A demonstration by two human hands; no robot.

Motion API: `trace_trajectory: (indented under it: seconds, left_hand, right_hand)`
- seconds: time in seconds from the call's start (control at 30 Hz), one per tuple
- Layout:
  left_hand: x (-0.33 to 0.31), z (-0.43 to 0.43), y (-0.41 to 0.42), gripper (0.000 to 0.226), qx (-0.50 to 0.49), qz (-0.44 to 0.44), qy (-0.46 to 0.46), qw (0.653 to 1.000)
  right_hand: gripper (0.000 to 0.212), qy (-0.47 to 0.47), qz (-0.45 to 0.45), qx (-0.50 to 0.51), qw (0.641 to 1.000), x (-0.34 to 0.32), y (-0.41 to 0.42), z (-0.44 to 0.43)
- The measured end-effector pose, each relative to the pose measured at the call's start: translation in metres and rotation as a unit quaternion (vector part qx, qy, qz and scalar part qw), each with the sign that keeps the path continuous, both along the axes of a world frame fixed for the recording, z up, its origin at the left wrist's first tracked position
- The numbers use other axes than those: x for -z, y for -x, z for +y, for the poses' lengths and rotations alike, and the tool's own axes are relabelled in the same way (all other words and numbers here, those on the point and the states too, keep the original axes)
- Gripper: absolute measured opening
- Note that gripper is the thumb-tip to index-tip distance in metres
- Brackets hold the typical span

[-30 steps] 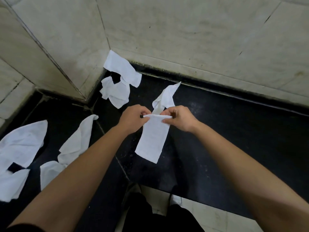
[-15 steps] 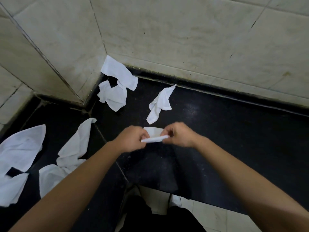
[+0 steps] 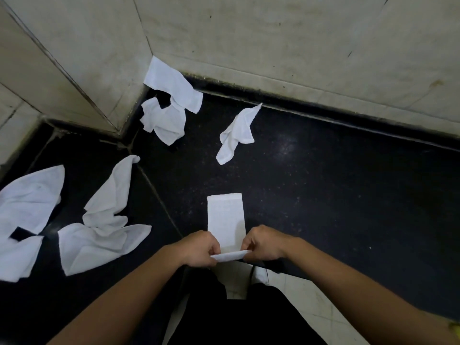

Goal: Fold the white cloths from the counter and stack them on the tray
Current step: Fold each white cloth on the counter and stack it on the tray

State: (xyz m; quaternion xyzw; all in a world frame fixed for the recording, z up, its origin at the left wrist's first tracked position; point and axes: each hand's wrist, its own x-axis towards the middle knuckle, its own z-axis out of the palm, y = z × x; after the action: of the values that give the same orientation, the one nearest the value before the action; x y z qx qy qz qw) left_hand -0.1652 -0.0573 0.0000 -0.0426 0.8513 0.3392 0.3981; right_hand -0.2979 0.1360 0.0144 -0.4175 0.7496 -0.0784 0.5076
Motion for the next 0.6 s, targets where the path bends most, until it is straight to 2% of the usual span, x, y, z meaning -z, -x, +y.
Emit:
trace_trajectory:
  seconds: [0.1, 0.2, 0.3, 0.37, 0.43, 0.5, 0.6]
  left_hand:
    - [0.002, 0.001, -0.004, 0.012, -0.018, 0.035, 0.019, 0.999]
    - [0.006, -0.003, -0.003, 0.012, -0.004, 0.083, 0.058, 0.995]
    - [0.005, -0.006, 0.003, 0.005, -0.012, 0.043, 0.036, 0.998]
    - [0.002, -0.008, 0.010, 0.009, -0.021, 0.015, 0.007, 1.000]
    - [-0.002, -0.013, 0.021, 0.011, -0.059, 0.015, -0.023, 0.998]
    - [-0.001, -0.020, 0.030, 0.017, -0.137, 0.017, -0.036, 0.990]
    - [0.007, -0.032, 0.041, 0.014, -0.263, 0.061, -0.023, 0.963]
  right_hand:
    - [0.018, 0.021, 0.010, 0.003, 1.000, 0.001, -0.003, 0.003]
    - [0.017, 0.056, 0.080, -0.026, 0.995, 0.000, -0.001, 0.001]
    - [0.020, 0.033, 0.099, -0.057, 0.993, 0.000, 0.005, -0.001]
    - [0.024, 0.010, 0.085, -0.055, 0.995, 0.002, 0.010, -0.005]
    - [0.022, 0.001, 0.061, -0.019, 0.998, 0.002, 0.017, -0.010]
    - [0.018, 0.000, 0.040, 0.043, 0.998, -0.001, 0.027, -0.016]
    - [0.017, 0.030, 0.031, 0.156, 0.987, 0.002, 0.042, -0.025]
